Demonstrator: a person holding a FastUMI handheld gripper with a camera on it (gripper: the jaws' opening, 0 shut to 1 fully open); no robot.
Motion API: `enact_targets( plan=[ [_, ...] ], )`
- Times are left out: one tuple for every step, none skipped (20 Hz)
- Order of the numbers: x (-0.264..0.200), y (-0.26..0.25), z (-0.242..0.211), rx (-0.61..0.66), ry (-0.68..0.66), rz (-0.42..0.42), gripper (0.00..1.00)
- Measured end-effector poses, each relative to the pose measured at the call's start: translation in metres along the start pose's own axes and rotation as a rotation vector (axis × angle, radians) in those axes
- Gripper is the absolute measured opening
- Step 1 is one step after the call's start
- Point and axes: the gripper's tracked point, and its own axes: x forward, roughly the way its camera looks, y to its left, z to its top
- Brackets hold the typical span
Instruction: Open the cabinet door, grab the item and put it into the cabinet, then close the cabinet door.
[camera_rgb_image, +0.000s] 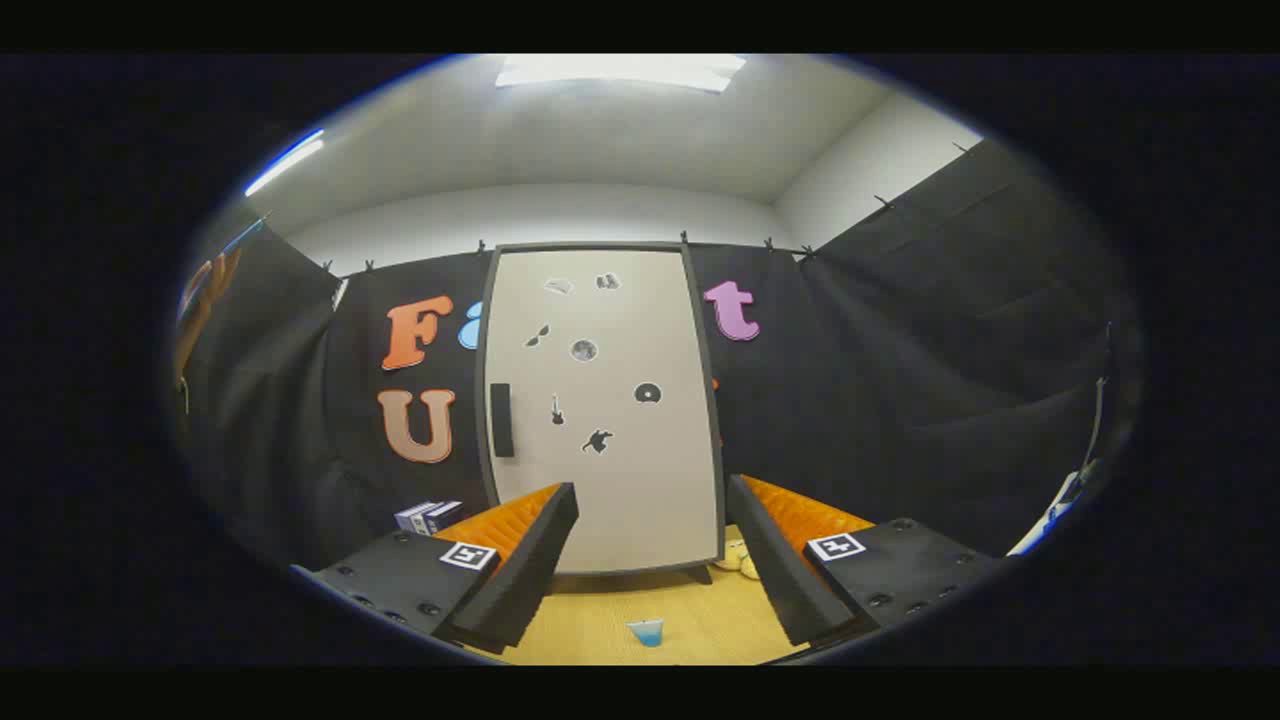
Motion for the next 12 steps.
enact_targets(
  plan=[
    [0.001,0.001,0.0,-0.003,0.0,0.001,0.97],
    [0.001,0.002,0.0,-0.005,0.0,0.002,0.97],
    [0.001,0.003,0.0,-0.006,-0.001,0.004,0.97],
    [0.002,0.004,0.0,-0.005,-0.002,0.006,0.97],
    [0.003,0.005,0.001,-0.005,-0.003,0.007,0.97],
    [0.003,0.006,0.001,-0.006,-0.003,0.009,0.97],
    [0.004,0.008,0.001,-0.008,-0.003,0.01,0.97],
    [0.005,0.009,0.0,-0.011,-0.002,0.012,0.97],
    [0.005,0.01,-0.001,-0.013,-0.002,0.013,0.97],
    [0.006,0.011,0.0,-0.014,-0.001,0.015,0.97],
    [0.007,0.014,-0.001,-0.014,-0.001,0.018,0.97],
    [0.008,0.014,-0.001,-0.013,-0.001,0.02,0.97]
  ],
)
